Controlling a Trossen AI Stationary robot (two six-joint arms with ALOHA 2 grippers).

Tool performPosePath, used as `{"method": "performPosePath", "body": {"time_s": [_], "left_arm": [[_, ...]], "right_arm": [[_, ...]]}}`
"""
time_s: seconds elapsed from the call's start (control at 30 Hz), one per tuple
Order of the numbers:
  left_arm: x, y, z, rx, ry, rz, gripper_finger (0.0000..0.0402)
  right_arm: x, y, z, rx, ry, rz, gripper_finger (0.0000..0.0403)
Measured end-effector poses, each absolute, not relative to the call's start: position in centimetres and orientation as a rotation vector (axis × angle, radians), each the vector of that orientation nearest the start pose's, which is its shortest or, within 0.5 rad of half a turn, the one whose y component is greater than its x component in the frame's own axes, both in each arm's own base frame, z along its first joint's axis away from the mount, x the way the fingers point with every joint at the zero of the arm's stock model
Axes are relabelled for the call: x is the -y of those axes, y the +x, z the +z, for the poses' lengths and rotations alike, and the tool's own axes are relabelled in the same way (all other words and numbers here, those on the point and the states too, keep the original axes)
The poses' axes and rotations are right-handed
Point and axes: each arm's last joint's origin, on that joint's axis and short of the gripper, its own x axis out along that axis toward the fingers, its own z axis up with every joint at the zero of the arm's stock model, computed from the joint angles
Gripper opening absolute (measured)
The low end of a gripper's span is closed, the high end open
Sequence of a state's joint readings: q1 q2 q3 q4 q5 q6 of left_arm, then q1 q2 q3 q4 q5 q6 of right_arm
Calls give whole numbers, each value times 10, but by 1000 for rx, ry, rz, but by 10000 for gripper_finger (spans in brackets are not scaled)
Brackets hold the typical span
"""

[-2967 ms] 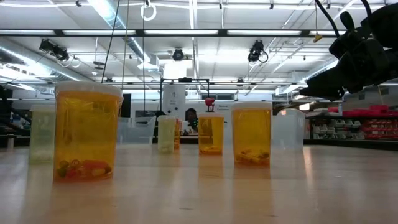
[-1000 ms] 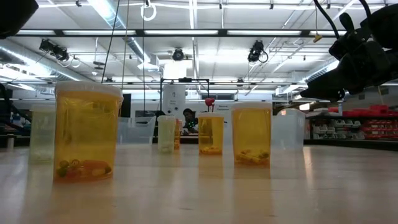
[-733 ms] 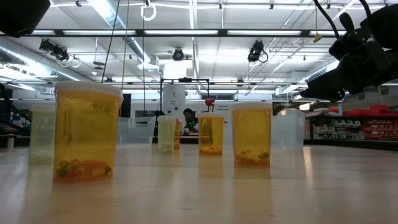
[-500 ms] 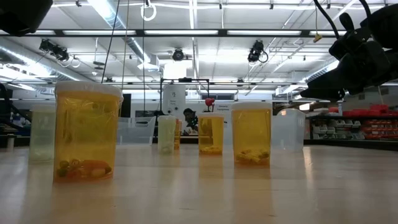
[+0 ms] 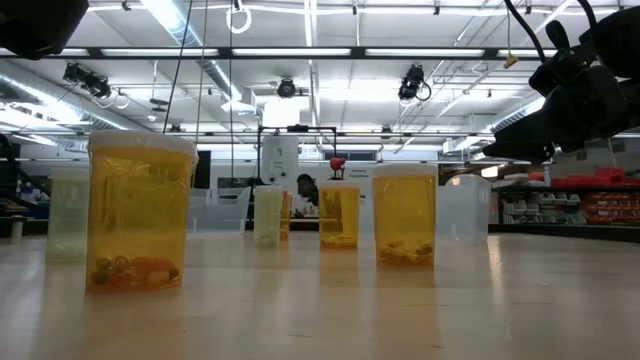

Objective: Pick and place medicine bottles into bin by pill shape (circle, oval)
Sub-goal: Put the small orange pill bottle into the left transparent bin

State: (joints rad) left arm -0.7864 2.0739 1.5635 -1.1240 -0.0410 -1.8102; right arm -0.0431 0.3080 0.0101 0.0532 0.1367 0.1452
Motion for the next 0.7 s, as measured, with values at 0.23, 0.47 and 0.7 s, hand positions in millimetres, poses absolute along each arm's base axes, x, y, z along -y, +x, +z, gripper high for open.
{"method": "performPosePath", "body": {"time_s": [0.23, 0.47, 0.7], "left_arm": [[270, 273, 171, -1402, -725, 843, 114], [266, 277, 171, -1406, -715, 835, 121], [259, 282, 177, -1410, -710, 834, 113]], "right_arm": [[9, 114, 146, -232, 133, -196, 276], [9, 114, 146, -231, 133, -196, 276], [9, 114, 146, -231, 133, -196, 276]]}}
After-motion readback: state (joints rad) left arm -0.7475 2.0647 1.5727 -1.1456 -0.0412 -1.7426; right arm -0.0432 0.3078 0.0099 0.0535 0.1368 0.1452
